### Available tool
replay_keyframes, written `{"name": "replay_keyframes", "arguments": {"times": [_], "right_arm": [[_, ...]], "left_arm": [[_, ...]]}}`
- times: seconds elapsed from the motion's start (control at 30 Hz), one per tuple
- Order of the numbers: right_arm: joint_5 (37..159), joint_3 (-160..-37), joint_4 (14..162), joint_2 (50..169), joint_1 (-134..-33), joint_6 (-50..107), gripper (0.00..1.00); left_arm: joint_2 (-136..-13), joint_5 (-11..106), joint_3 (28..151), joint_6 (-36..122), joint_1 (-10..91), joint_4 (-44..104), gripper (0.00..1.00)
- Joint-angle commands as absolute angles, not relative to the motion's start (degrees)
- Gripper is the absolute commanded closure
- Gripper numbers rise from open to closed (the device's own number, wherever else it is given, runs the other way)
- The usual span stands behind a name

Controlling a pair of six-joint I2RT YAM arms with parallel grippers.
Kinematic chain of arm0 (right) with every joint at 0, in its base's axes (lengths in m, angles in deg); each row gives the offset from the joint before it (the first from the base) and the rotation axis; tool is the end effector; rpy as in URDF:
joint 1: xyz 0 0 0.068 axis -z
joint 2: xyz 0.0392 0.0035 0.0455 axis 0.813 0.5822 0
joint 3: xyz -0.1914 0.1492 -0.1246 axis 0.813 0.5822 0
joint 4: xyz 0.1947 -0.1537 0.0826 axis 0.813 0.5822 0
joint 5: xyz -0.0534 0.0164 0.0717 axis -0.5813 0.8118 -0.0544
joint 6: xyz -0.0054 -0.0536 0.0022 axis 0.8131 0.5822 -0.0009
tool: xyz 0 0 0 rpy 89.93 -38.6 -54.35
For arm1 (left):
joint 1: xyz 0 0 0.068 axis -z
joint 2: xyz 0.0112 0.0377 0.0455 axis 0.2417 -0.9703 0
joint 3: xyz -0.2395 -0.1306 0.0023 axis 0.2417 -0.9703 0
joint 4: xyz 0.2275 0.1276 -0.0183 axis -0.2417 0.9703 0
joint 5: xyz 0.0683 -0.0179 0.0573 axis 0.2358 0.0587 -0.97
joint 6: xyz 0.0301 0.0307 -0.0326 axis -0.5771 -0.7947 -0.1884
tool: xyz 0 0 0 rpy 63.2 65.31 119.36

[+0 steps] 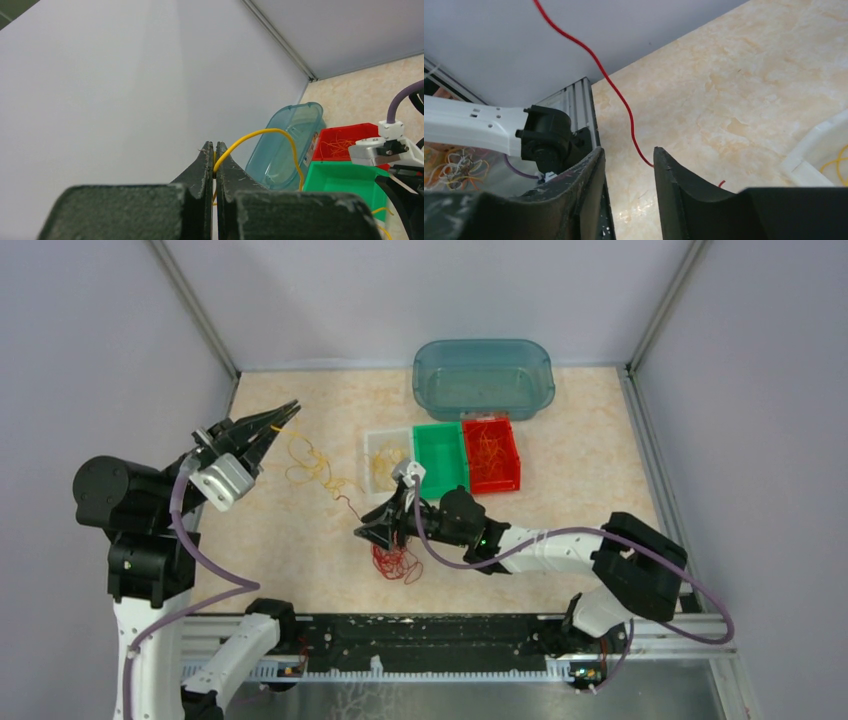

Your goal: Untangle the cables

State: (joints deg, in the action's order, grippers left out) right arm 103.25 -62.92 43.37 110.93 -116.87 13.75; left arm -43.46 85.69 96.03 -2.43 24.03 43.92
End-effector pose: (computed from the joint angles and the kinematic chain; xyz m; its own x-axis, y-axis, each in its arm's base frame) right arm 0.1388 0.2842 0.2568 -0.3459 0.1159 -0.9311 -0.9056 0.2183 0.3636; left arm 0.0824 -0.0409 0.5235 0.7488 0.2555 -0.6116 0.4368 0.5038 0.7453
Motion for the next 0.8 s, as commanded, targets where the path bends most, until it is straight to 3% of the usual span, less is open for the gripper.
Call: {"name": "replay_keyframes", "arguments": {"times": [0.0, 0.07, 0.1, 0.37, 0.77], "right_arm": [[102.56, -67.61, 37.91, 113.89, -117.58, 12.79, 0.7], [100.96, -67.25, 36.77, 114.45, -117.59, 12.73, 0.94], [100.38, -66.64, 36.0, 114.47, -117.59, 12.72, 1.0], [97.63, -60.32, 35.12, 113.37, -117.59, 12.13, 1.0], [88.78, -48.36, 42.61, 105.17, -117.93, 13.52, 1.0]], "left_arm": [[-43.55, 85.23, 97.66, -2.63, 24.34, 42.16, 1.0], [-43.6, 85.05, 97.74, -2.55, 24.36, 41.89, 1.0], [-43.63, 84.9, 97.83, -2.54, 24.32, 41.73, 1.0], [-44.94, 81.48, 98.88, -2.17, 24.35, 37.62, 1.0], [-50.05, 85.65, 95.34, 7.54, 24.36, 32.75, 1.0]]}}
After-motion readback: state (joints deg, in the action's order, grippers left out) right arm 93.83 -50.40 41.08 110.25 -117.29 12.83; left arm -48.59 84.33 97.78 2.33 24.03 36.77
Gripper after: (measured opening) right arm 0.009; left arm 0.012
